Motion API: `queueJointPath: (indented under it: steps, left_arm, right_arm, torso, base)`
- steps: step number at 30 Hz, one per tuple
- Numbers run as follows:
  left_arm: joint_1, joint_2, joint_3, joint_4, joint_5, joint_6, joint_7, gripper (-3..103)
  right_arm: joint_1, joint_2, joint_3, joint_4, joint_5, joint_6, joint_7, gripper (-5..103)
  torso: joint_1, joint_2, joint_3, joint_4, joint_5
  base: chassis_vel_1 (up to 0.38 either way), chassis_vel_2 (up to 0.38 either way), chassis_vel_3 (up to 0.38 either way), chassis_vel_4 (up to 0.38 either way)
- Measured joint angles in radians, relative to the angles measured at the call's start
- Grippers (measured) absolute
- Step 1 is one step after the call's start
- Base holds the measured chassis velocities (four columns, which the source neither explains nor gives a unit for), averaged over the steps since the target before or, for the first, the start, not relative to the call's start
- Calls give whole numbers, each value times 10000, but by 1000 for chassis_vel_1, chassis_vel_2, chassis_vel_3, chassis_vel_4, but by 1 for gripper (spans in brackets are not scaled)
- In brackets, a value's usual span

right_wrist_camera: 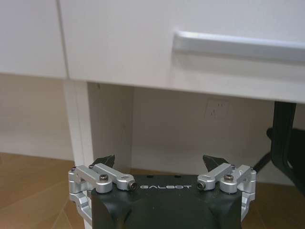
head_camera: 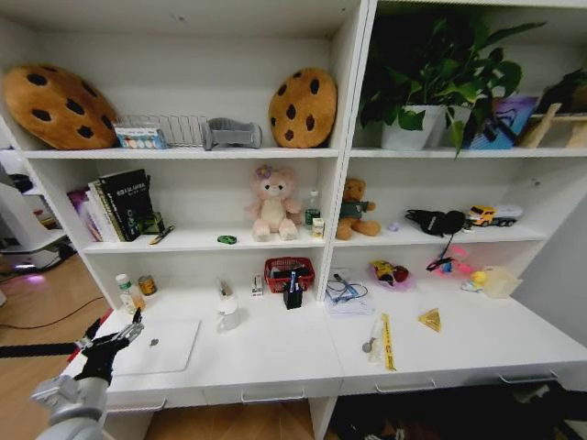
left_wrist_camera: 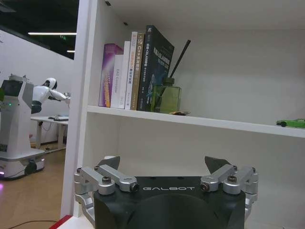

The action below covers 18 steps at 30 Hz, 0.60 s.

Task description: Organize the objects on the table.

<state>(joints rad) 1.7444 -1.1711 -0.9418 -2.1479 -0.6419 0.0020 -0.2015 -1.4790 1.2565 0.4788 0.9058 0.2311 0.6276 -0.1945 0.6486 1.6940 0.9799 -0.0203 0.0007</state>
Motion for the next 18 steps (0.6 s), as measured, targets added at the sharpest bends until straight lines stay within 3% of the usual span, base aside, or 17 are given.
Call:
queueJointPath:
  steps: [18]
  left_arm:
    - [-37,-155,-106,-3,-134,-111,101,100]
  right_arm:
    - [-3056,5,1346,3479,-23,1237,-742,100]
  torso:
    - [0,-1,1,-2,1]
  base:
    - [0,0,0,0]
